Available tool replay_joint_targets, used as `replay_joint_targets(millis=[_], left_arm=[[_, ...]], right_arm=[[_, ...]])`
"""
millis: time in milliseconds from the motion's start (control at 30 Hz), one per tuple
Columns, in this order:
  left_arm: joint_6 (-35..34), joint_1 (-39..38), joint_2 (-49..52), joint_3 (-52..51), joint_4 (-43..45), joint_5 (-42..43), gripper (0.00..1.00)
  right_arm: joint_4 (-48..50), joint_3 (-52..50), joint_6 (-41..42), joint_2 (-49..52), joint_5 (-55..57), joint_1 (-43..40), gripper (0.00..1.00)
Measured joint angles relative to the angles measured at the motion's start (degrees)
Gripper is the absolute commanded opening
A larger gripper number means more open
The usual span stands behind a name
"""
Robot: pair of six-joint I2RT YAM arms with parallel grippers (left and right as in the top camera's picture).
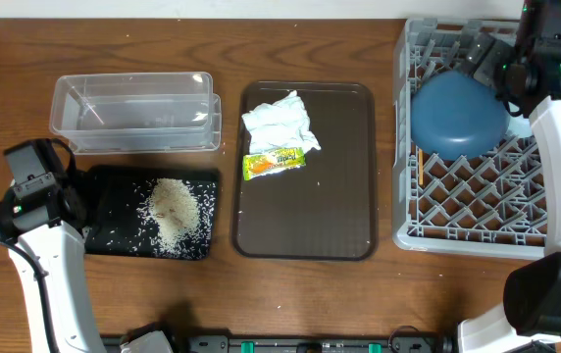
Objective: Sort waste into correct bins and load items into the dishwasher rack
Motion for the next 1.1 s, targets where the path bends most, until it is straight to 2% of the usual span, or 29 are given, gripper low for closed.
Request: replay_joint_targets(millis=[233, 333, 433, 533, 600, 767, 800, 933, 1100], left_arm=[[0.17, -0.07, 0.02, -0.02, 1.44, 20.87, 0.98], [3.39, -2.14, 0.02, 0.07, 11.08, 32.74, 0.98], [5.7, -9.31, 0.04, 0.66, 18.01, 39.67, 0.98], [7.37, -18.84, 0.44, 3.15, 18.58, 38.45, 0.98], [9.46, -26.69, 2.08, 7.5, 16.17, 33.59, 0.98], [16.9, -40.59, 14.05, 28.04, -2.49, 20.09, 0.98], [18.78, -41.94, 17.79, 33.46, -7.74, 18.34, 0.98], [25.53, -44.48, 32.26, 50.27, -19.74, 14.1, 0.98], [29.38, -44.94, 44.83, 56.13, -18.25, 12.52, 0.98]], right_arm=[[0.02, 0.0, 0.0, 0.0, -0.72, -0.07, 0.99], [-0.04, -0.02, 0.0, 0.0, -0.83, -0.07, 0.99], [0.02, -0.02, 0.0, 0.0, -0.83, -0.07, 0.99], [0.0, -0.02, 0.0, 0.0, -0.85, -0.07, 0.99], [0.0, -0.02, 0.0, 0.0, -0.85, -0.07, 0.99], [-0.02, -0.02, 0.0, 0.0, -0.9, -0.07, 0.99], [0.0, -0.02, 0.0, 0.0, -0.92, -0.07, 0.99], [0.0, -0.02, 0.0, 0.0, -0.96, -0.07, 0.99], [0.0, -0.02, -0.02, 0.0, -1.05, -0.07, 0.99]])
